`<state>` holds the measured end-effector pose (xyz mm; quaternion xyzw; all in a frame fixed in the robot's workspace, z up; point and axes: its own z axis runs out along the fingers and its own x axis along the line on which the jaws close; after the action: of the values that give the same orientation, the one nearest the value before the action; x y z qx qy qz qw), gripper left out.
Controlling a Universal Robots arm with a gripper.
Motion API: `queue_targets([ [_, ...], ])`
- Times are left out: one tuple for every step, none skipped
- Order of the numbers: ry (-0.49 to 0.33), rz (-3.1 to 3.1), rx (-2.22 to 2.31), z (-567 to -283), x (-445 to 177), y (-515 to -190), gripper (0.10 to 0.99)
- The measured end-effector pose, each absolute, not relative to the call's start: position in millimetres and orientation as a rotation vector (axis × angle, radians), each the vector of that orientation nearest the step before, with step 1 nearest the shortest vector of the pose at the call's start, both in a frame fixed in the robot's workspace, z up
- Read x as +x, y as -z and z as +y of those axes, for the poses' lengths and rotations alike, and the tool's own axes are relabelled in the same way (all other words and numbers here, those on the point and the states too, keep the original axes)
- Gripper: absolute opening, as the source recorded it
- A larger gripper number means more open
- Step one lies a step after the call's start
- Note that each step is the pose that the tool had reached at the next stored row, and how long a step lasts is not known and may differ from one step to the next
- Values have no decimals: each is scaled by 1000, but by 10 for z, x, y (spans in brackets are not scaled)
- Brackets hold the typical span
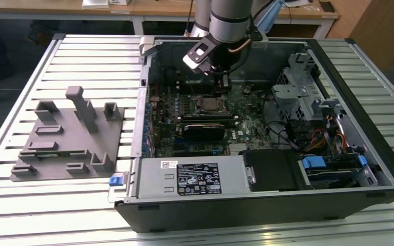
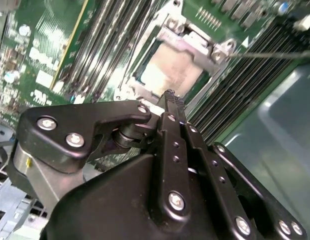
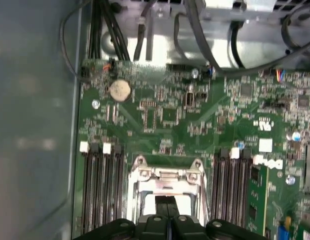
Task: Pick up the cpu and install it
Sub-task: 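Close the cpu cover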
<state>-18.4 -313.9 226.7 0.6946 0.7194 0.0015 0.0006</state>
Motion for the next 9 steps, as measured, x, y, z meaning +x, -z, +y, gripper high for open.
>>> queue_targets([
  [-5,2259,2181,-3139,-217,-2261,106],
  [-5,2259,2181,-3139,-248,-2256,106],
  [-5,2259,2181,-3139,-276,-2249,106],
  [-5,2259,2181,-3139,-299,-2242,106],
  [-5,2259,2181,-3139,-319,-2235,106],
  [-5,2259,2181,-3140,-334,-2226,106],
  [-5,2259,2181,-3142,-344,-2215,106],
  [-4,2259,2181,-3149,-353,-2205,106],
  [-4,2259,2181,-3156,-362,-2196,106],
])
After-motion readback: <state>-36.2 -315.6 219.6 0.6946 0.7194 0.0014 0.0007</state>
